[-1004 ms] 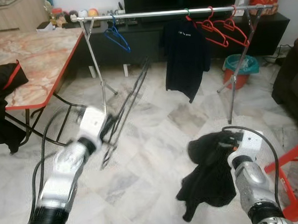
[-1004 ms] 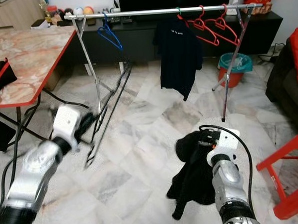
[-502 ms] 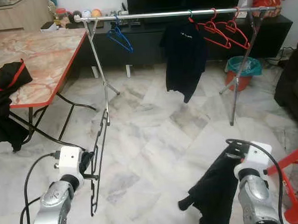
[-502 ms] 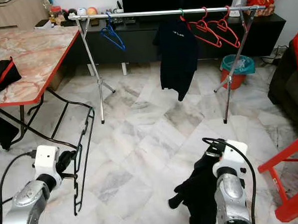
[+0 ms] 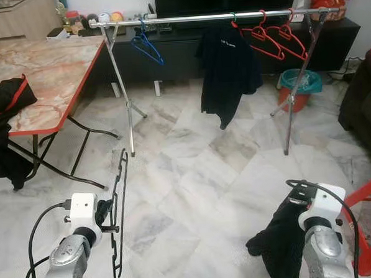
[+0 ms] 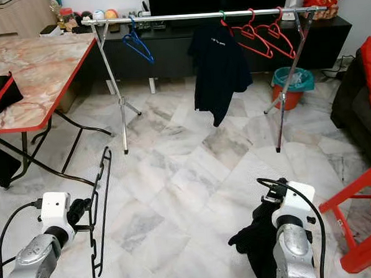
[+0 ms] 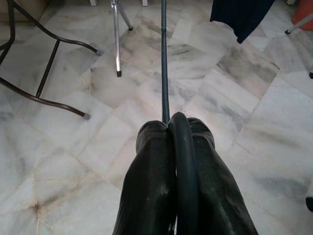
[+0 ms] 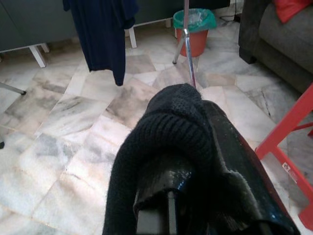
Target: Hang hanger
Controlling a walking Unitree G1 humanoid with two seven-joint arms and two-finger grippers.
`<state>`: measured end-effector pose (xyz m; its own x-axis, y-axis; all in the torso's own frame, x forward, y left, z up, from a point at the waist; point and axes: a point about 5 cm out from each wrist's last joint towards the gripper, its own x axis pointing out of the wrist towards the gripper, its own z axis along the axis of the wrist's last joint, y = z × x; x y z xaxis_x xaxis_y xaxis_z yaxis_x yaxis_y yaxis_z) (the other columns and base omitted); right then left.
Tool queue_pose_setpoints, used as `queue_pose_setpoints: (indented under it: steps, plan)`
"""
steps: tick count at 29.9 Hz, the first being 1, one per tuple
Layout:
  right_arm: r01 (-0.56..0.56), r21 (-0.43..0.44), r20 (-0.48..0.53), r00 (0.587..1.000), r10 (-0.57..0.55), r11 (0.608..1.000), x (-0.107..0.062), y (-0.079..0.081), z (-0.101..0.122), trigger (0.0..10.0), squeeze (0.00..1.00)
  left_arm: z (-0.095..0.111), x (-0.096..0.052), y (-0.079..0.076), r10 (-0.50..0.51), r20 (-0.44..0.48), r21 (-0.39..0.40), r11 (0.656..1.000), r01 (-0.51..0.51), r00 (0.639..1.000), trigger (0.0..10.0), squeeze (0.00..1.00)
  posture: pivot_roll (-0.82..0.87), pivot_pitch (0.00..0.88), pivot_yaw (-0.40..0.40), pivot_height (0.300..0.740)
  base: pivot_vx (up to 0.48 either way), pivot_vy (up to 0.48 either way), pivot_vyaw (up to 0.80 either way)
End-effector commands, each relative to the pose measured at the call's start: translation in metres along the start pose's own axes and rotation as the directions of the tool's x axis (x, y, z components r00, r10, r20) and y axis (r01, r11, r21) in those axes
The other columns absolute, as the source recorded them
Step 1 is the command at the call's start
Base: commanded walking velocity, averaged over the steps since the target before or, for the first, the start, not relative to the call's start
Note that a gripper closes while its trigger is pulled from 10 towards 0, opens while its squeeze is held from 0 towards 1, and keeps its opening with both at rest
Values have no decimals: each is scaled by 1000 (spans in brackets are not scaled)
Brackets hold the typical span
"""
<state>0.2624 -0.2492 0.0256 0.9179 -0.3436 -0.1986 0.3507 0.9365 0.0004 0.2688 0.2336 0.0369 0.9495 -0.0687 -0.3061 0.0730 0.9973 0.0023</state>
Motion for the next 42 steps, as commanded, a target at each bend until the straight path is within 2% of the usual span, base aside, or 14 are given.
queue_pose_setpoints:
  steps: [1, 11, 42]
  plan:
    - [7, 2, 49, 999, -7, 1000, 1, -2, 9, 10000, 0, 5, 2, 2, 7, 32, -22, 1000, -6, 999, 10000, 0, -110, 0, 16, 740, 0, 0, 0]
    - [4, 3, 45, 999, -4, 1000, -1, 1, 7, 10000, 0, 6, 5, 2, 3, 34, -12, 1000, -3, 999, 10000, 0, -109, 0, 22, 740, 0, 0, 0]
    - [-7, 25, 51, 999, 6, 1000, 3, 10, 12, 10000, 0, 12, 10, 1, -3, 54, 9, 1000, 2, 999, 10000, 0, -86, 0, 25, 740, 0, 371, 0]
